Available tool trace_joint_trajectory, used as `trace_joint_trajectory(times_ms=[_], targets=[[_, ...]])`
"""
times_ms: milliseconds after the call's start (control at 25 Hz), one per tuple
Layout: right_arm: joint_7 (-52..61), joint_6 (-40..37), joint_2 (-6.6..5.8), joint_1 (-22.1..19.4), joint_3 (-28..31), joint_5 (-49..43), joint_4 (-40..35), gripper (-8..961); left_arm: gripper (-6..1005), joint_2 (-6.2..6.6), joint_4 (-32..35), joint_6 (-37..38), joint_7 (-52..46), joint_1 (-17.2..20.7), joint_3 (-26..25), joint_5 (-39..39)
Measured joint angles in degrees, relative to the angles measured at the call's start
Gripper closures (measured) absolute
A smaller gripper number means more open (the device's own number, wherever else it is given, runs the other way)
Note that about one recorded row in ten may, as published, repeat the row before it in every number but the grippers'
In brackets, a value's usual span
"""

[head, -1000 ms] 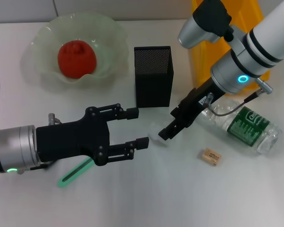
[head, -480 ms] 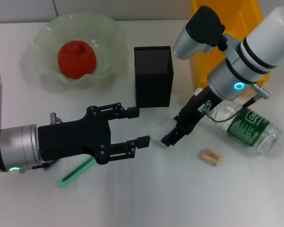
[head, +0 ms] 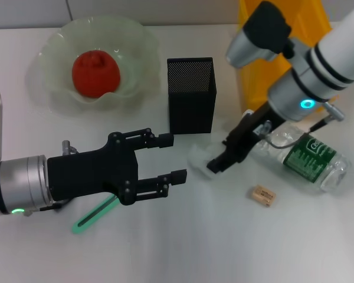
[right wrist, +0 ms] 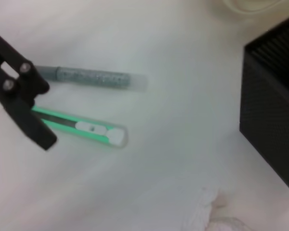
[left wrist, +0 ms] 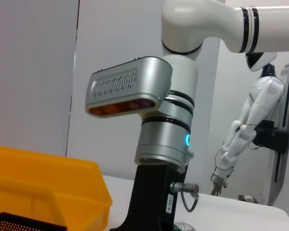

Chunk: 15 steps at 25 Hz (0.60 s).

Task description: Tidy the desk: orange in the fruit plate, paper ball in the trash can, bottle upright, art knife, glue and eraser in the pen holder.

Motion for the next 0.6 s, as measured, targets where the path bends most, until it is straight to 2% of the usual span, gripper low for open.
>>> trace_joint_trajectory(times_ms=[40, 80, 120, 240, 280, 320, 440, 480, 600], targets=[[0.1, -0.8, -0.05, -1.5, 0.0, 0.7, -2.1, 411, 333, 0.00, -0.1, 0.0, 0.0, 0.0, 0.0, 0.0], [0.1, -2.8, -0.15, -4.7, 0.1, 2.8, -6.7, 418, 334, 0.00, -0.2, 0.0, 0.2, 0.0, 0.0, 0.0], [0.1, -2.8, -0.15, -4.7, 0.1, 2.8, -6.7, 425, 334, 0.00, -0.2, 0.0, 0.4, 0.0, 0.0, 0.0], [0.2, -6.2, -0.26, -9.7, 0.8, 5.3, -14.0, 432, 335, 0.00, -0.3, -0.1, 0.6, 0.0, 0.0, -0.2], [0.2, -8.5, -0.25, -13.2, 2.4, 5.9, -19.2, 432, 336, 0.00, -0.4, -0.1, 0.6, 0.0, 0.0, -0.7], [0.2, -8.5, -0.25, -13.2, 2.4, 5.9, -19.2, 432, 336, 0.00, -0.4, -0.1, 0.6, 0.0, 0.0, -0.7], [-0.3, -10.7, -0.16, -18.3, 5.9, 8.8, -25.8, 432, 338, 0.00, -0.4, -0.1, 0.6, 0.0, 0.0, -1.2], [-2.0, -11.0, -0.27, -22.3, 8.3, 13.2, -29.7, 433, 338, 0.00, -0.4, -0.1, 0.6, 0.0, 0.0, -1.2], [-5.3, -11.0, -0.23, -25.9, 11.3, 17.5, -33.0, 433, 339, -0.01, -0.4, -0.4, 0.7, 0.0, 0.2, -1.3]])
